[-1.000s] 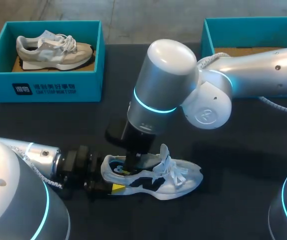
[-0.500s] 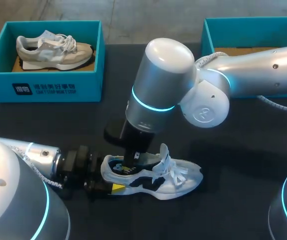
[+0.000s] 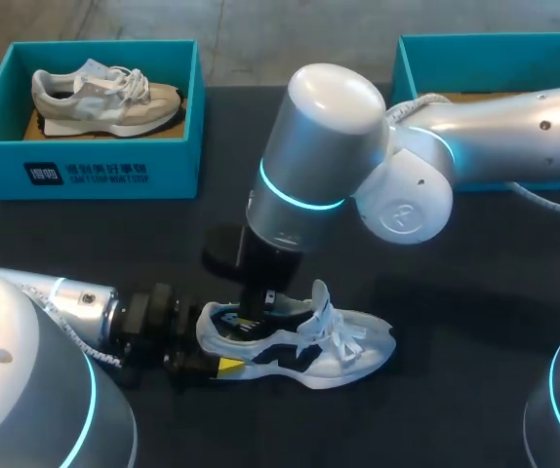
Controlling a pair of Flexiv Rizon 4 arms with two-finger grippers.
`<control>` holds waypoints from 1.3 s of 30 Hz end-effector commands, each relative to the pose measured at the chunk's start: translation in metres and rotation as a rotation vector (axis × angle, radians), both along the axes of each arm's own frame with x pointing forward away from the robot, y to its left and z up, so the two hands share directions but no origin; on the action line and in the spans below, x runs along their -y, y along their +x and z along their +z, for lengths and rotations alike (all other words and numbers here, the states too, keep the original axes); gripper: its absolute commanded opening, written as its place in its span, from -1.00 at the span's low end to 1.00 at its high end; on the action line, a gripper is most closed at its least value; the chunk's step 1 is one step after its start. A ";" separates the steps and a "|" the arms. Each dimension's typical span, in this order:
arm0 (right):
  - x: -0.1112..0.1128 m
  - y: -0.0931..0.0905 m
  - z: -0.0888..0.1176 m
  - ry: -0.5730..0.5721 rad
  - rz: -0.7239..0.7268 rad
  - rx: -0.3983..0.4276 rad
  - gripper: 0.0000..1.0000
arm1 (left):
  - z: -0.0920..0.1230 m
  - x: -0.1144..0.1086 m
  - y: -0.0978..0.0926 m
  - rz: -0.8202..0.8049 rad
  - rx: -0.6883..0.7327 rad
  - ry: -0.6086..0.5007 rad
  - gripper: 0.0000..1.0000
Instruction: Take the shoe out of the shoebox, open the shoe tongue, remove and reinsert the insole, then place the shoe into the shoebox
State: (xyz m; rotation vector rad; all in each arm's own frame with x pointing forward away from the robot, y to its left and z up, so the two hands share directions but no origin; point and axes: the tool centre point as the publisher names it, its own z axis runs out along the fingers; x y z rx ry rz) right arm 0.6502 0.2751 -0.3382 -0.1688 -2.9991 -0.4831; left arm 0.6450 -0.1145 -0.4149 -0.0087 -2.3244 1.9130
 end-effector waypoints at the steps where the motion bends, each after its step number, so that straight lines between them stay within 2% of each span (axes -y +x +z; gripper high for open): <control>1: 0.012 -0.001 0.001 0.029 0.011 0.001 -1.00 | -0.001 0.000 0.000 0.001 0.000 0.001 -1.00; 16: 0.018 0.001 0.010 0.080 0.155 0.030 -1.00 | -0.001 0.000 0.000 0.001 0.000 0.001 -1.00; 27: -0.002 0.006 0.018 0.094 0.315 0.033 -1.00 | -0.001 0.000 0.000 0.001 0.000 0.001 -1.00; 39: -0.018 0.008 0.019 0.122 0.369 0.039 -1.00 | -0.001 0.000 0.000 0.001 0.000 0.001 -1.00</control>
